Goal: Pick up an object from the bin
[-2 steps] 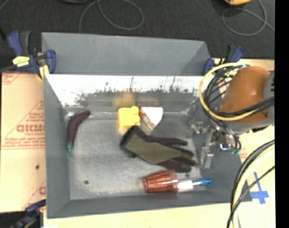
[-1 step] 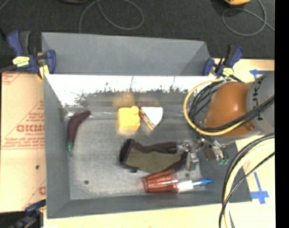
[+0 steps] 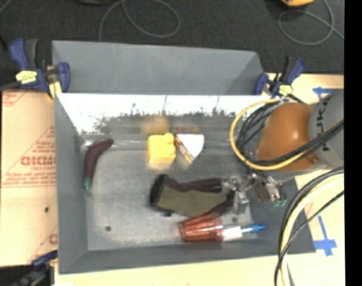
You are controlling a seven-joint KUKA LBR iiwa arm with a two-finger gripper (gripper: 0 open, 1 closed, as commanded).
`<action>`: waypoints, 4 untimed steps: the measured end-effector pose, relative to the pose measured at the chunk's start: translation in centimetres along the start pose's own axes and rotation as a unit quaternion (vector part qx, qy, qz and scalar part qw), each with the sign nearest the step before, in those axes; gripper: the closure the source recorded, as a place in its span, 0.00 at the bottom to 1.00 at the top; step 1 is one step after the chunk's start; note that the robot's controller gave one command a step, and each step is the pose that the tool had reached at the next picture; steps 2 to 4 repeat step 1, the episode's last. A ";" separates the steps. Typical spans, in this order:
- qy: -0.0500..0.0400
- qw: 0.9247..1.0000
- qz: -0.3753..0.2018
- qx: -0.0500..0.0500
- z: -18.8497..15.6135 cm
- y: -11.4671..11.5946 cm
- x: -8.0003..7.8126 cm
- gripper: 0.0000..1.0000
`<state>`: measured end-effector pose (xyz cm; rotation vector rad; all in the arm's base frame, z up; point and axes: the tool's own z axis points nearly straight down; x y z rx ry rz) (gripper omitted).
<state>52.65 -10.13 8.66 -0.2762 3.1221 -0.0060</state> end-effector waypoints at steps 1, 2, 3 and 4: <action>-0.002 1.000 0.007 0.001 -12.9 0.5 -1.2 1.00; -0.002 1.000 0.007 0.001 -12.9 0.5 -1.2 1.00; -0.002 1.000 0.007 0.001 -12.9 0.5 -1.2 1.00; -0.002 1.000 0.007 0.001 -12.9 0.5 -1.2 1.00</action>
Offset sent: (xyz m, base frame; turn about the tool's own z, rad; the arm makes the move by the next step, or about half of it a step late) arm 0.0000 0.0000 0.0000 0.0000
